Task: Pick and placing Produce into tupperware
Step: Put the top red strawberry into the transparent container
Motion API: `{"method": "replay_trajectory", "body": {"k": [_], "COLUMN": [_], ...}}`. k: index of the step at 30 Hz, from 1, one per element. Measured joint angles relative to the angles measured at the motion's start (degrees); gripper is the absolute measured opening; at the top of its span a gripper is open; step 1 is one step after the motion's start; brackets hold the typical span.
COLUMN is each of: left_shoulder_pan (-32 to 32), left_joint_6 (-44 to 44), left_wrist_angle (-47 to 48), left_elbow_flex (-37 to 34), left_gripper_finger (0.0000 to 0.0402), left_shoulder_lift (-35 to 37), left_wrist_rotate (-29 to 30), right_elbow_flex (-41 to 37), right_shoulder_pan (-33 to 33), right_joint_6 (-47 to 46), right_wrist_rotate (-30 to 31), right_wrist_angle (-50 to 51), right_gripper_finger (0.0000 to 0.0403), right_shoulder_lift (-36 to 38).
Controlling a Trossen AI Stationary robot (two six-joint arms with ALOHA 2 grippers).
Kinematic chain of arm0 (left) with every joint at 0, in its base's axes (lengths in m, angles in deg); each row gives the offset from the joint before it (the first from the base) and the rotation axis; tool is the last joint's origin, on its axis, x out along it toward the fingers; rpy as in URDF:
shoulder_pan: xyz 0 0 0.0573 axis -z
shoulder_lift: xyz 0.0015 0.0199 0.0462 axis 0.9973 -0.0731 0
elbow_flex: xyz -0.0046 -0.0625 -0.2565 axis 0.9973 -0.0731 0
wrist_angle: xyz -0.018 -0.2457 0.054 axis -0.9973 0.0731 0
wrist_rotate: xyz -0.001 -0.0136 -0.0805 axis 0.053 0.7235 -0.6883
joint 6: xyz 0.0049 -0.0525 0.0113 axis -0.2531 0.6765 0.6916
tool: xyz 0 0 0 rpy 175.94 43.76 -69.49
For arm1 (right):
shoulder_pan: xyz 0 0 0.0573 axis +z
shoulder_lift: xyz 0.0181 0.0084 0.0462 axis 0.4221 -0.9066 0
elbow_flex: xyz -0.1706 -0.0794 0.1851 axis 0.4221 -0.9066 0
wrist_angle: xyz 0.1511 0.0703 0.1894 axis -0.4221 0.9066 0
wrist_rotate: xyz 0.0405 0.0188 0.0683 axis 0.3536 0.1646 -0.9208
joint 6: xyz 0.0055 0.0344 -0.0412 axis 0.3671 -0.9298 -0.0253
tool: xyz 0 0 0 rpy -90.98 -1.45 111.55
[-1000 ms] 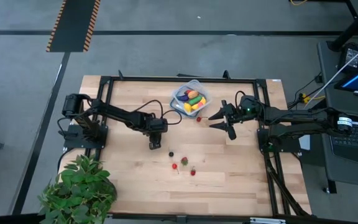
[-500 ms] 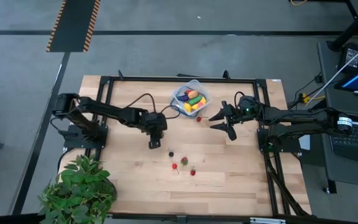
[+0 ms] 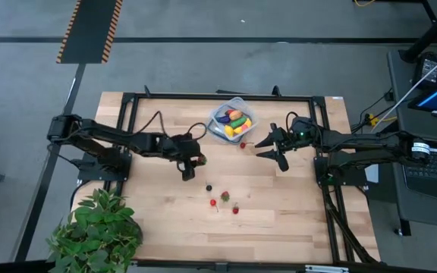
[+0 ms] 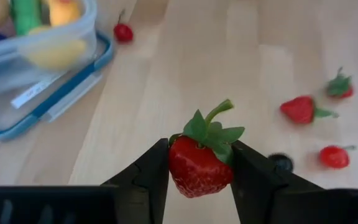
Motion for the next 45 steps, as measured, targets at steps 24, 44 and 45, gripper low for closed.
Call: {"method": "replay_trajectory", "body": {"k": [24,44,45], "left_shoulder_pan": [0.27,2.74,2.84], "left_joint_6": [-3.19,-5.80,-5.84], "left_wrist_angle": [-61.44,-66.53,-66.49], "left_elbow_flex": [-24.97,-25.45,-25.45], "left_gripper_finger": [0.0129,0.0129,0.0129], "left_shoulder_lift": [4.22,4.19,4.18], "left_wrist_rotate": [-4.38,11.67,12.52], "right_elbow_flex": [0.00,0.00,0.00], "right_shoulder_pan": [2.72,2.72,2.72], "right_joint_6": [2.95,2.84,2.84], "right_wrist_rotate": [-0.01,0.01,0.01], "right_wrist_angle": [-0.90,-1.16,-1.22], "right_gripper_finger": [0.0181,0.0181,0.0181], "right_shoulder_lift": [0.00,0.00,0.00]}}
